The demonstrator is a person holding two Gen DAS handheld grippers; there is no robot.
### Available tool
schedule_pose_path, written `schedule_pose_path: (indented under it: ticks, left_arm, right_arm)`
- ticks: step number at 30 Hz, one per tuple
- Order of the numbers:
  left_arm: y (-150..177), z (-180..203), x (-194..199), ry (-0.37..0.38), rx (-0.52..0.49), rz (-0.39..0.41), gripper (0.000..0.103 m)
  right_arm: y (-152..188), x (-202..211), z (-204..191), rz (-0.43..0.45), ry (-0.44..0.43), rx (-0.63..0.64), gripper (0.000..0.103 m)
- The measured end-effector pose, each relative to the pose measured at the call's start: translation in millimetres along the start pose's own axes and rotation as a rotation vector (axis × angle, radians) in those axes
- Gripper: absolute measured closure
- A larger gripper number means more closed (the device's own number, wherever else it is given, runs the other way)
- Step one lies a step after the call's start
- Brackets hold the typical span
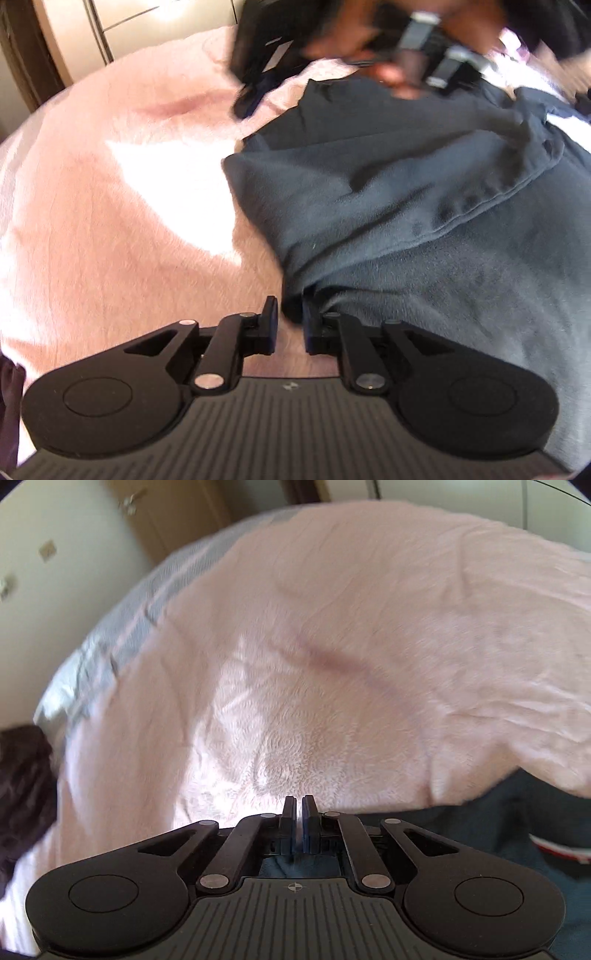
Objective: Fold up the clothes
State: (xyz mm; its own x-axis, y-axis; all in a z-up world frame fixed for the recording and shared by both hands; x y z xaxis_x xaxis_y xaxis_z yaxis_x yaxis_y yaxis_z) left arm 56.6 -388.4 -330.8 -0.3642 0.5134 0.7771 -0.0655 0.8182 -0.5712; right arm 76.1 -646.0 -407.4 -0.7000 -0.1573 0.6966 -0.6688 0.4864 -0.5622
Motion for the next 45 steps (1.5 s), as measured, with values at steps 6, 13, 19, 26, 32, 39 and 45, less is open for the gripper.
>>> schedule_pose_path:
  ticks: [6, 13, 19, 26, 32, 39, 45]
  left_arm:
    - [-8.6, -6.3, 24.8, 0.013, -0.049, 0.031, 0.087]
    - [-44.7, 24.2, 16.0, 0.034, -0.144, 0.082, 0.084]
    - [-63.4, 67.4, 16.9, 0.044, -0.235, 0.083, 0.077]
    - [-70.9, 114.6, 17.7, 0.053, -0.333, 0.069, 0.075]
    - [-70.5, 133.4, 21.3, 0.054, -0.372, 0.064, 0.075]
    - [-65.4, 125.4, 23.6, 0.080, -0.392, 0.063, 0.073]
    - [-68.8, 117.7, 31.6, 0.122, -0.393, 0.075, 0.068]
  right_arm:
    - [84.7, 87.0, 13.7, 0.152, 0.085, -0.180, 0.032]
    - [229.0, 202.9, 93.3, 0.298, 0.329, -0.566, 0.033]
    - [262.3, 277.1, 109.9, 0.411, 0.489, -0.619, 0.032]
    - [255.3, 272.7, 129.7, 0.330, 0.352, -0.513, 0.056]
    - [249.9, 264.1, 138.1, 0.223, 0.308, -0.440, 0.088]
    - [285.7, 297.4, 146.8, 0.257, 0.463, -0.626, 0.086]
    - [287.1, 320.6, 111.9, 0.270, 0.511, -0.681, 0.034]
Point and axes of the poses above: each gripper's, at about its wrist camera, not at the fingertips, and x roughly against the way its jaws point, z to its right, y to its underside, the point moved 5 cm from there along -x, roughly the way its jaws point, and after that the axes turned 11 degrees about -y, right-handed, at the moved point
